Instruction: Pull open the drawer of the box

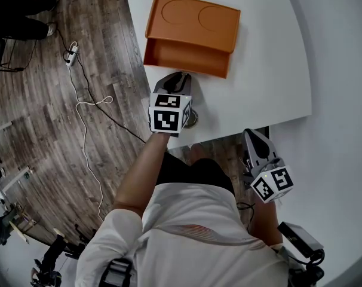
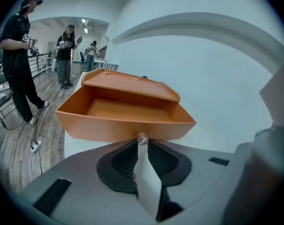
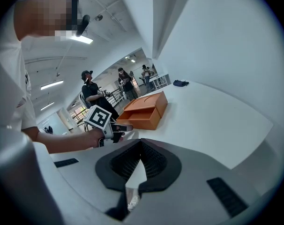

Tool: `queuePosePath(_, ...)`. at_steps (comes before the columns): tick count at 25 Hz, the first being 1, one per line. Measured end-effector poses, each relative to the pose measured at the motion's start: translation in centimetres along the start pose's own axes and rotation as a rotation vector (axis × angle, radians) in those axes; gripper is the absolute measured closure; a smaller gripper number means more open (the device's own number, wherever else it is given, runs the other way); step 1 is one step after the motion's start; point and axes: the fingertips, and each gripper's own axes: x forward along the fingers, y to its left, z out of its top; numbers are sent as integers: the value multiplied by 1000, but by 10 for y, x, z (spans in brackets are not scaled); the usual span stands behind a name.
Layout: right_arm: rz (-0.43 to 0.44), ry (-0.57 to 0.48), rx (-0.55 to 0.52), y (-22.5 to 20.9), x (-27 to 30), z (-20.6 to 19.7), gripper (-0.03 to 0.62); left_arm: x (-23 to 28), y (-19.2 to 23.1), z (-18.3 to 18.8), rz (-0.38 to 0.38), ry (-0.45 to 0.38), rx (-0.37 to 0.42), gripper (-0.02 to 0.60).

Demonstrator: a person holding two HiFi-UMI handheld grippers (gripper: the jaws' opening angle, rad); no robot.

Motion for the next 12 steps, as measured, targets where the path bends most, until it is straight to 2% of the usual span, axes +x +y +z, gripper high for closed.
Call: queuePosePath(12, 16, -8, -11, 5, -6, 1, 591, -13, -4, -15, -7, 19, -4, 503)
